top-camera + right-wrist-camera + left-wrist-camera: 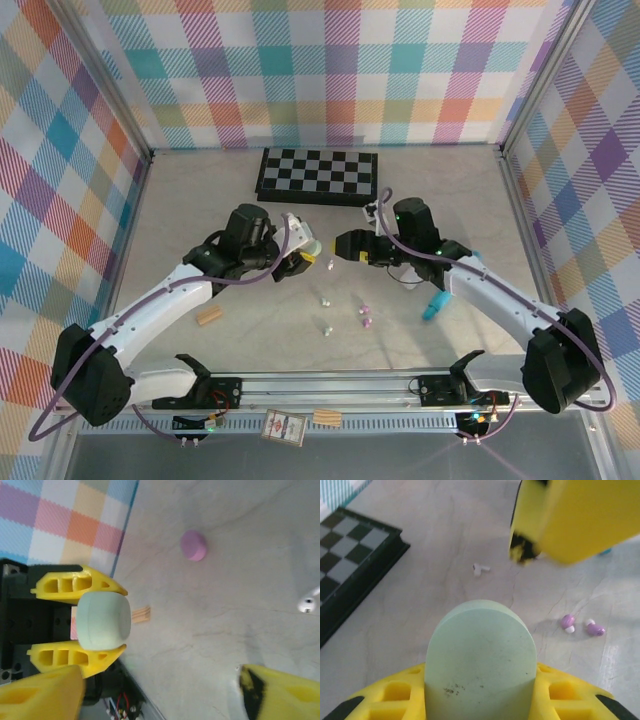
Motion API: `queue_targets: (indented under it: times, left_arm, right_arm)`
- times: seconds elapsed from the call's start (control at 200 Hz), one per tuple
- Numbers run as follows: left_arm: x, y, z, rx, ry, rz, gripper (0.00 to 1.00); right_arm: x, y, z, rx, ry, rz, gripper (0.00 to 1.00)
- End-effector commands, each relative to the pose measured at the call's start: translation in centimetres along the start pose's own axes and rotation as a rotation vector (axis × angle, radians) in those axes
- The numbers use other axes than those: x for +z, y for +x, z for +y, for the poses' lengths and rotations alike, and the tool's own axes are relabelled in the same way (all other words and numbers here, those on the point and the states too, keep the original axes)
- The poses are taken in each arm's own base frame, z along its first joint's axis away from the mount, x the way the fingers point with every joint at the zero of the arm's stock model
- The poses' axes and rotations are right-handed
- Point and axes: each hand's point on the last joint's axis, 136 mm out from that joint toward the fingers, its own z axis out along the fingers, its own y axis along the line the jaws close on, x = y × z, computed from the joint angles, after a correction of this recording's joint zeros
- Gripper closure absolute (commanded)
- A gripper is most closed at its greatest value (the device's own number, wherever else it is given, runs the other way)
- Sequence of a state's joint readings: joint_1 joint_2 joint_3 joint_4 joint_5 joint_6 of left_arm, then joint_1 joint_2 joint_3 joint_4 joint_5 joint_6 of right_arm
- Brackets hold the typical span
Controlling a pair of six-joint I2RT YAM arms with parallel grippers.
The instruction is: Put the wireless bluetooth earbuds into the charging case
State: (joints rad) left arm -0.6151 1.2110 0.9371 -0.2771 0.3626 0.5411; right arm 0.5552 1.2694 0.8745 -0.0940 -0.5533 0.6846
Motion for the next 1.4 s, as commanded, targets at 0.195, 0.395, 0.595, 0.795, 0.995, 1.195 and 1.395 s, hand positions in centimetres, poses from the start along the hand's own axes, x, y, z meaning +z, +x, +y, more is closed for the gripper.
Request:
queue_targets:
  times: [0.195, 0.395, 0.595, 0.795, 0.995, 1.195, 1.395]
  left_arm:
    - [1.4, -3.0, -1.3, 0.118, 0.041, -0.034, 0.72]
    - [2.0, -2.8, -1.5, 0.121, 0.041, -0.032, 0.72]
    - [2.0, -3.2, -1.8, 0.129, 0.051, -0.054, 0.72]
    - [2.1, -3.7, -2.1, 0.136, 0.074, -0.070, 0.71]
    - [2.4, -4.2, -1.6, 0.139, 0.050, -0.077, 0.71]
    - [2.7, -4.4, -1.6, 0.135, 0.044, -0.087, 0.71]
    - [2.3, -5.2, -1.1, 0.099, -0.012, -0.164, 0.37]
  right_arm:
    - [0.5, 0.3, 2.9, 0.043, -0.161, 0.096, 0.43]
    - [-0.2, 0.0, 2.7, 0.029, -0.124, 0.052, 0.42]
    - [-0.1, -0.4, 2.8, 0.041, -0.115, 0.050, 0.39]
    - [0.7, -0.7, 2.5, 0.072, -0.123, 0.056, 0.49]
    - [1.1, -0.2, 2.1, 0.128, -0.123, 0.095, 0.61]
    - [1.4, 0.2, 1.9, 0.162, -0.119, 0.124, 0.69]
    - [0.1, -0.9, 2.6, 0.163, -0.140, 0.082, 0.80]
